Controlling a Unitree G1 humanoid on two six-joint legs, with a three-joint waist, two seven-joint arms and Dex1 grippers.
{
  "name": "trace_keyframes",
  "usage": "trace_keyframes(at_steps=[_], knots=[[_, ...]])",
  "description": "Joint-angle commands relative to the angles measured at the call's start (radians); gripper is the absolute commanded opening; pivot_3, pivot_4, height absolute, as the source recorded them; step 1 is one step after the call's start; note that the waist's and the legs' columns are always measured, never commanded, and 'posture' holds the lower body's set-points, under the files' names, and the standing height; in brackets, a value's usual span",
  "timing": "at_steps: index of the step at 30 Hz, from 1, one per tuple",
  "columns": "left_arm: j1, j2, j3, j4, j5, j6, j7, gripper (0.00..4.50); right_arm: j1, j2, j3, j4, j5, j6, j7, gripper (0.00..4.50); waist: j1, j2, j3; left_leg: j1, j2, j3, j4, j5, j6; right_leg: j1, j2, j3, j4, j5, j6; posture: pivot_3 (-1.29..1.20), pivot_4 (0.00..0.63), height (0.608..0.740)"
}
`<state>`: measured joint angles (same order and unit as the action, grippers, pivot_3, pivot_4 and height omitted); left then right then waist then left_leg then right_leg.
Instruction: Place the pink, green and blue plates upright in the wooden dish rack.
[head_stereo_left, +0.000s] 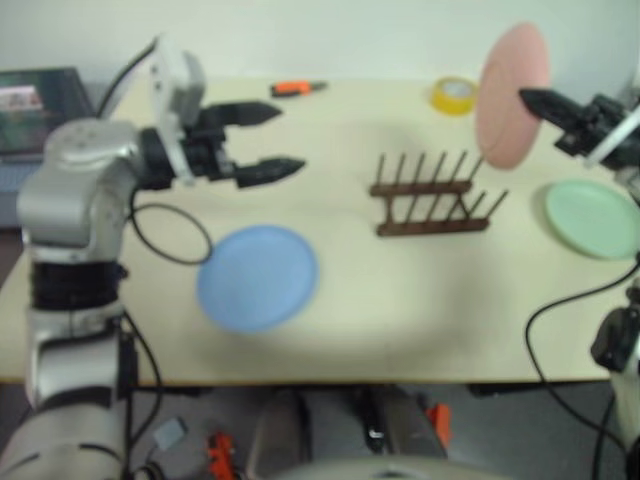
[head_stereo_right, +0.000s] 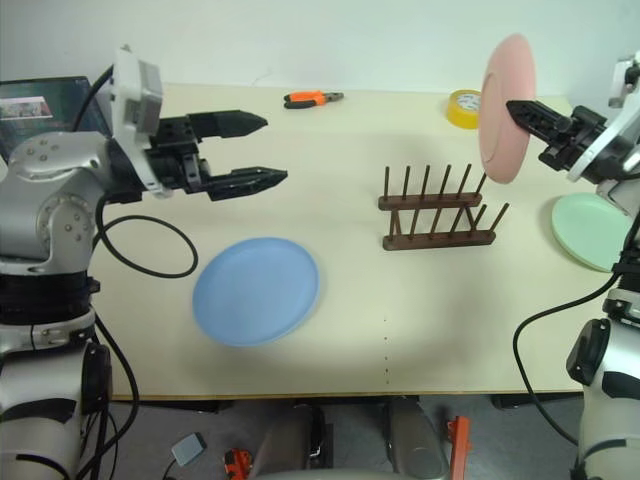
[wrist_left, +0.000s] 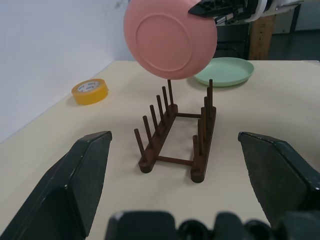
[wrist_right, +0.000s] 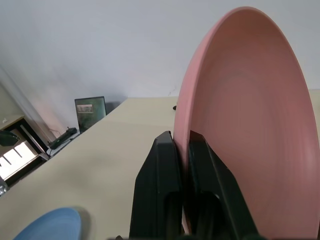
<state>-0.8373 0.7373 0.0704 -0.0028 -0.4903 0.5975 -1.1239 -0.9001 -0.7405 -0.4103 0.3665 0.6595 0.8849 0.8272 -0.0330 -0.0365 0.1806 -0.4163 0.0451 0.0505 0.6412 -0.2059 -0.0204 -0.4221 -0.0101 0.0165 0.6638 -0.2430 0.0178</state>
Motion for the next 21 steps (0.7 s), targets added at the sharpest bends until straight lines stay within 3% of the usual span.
trace_keyframes(at_steps=[1, 21], knots=[[-0.007, 0.003, 0.007, -0.038, -0.013, -0.016, 0.002, 4.46, 0.002, -0.016, -0.035, -0.021, 0.035, 0.001, 0.003, 0.0, 0.001, 0.0, 0.0, 0.0, 0.0, 0.0, 0.0, 0.0, 0.0, 0.0, 0.0, 0.0, 0.0, 0.0, 0.0, 0.0, 0.15, 0.74], [-0.01, 0.015, 0.002, -0.024, -0.004, -0.013, -0.002, 4.46, 0.09, -0.043, -0.092, -0.036, 0.123, 0.072, 0.005, 0.0, 0.001, 0.0, 0.0, 0.0, 0.0, 0.002, 0.0, 0.0, 0.0, 0.0, 0.0, 0.001, -0.001, 0.0, 0.0, 0.0, 0.15, 0.74]])
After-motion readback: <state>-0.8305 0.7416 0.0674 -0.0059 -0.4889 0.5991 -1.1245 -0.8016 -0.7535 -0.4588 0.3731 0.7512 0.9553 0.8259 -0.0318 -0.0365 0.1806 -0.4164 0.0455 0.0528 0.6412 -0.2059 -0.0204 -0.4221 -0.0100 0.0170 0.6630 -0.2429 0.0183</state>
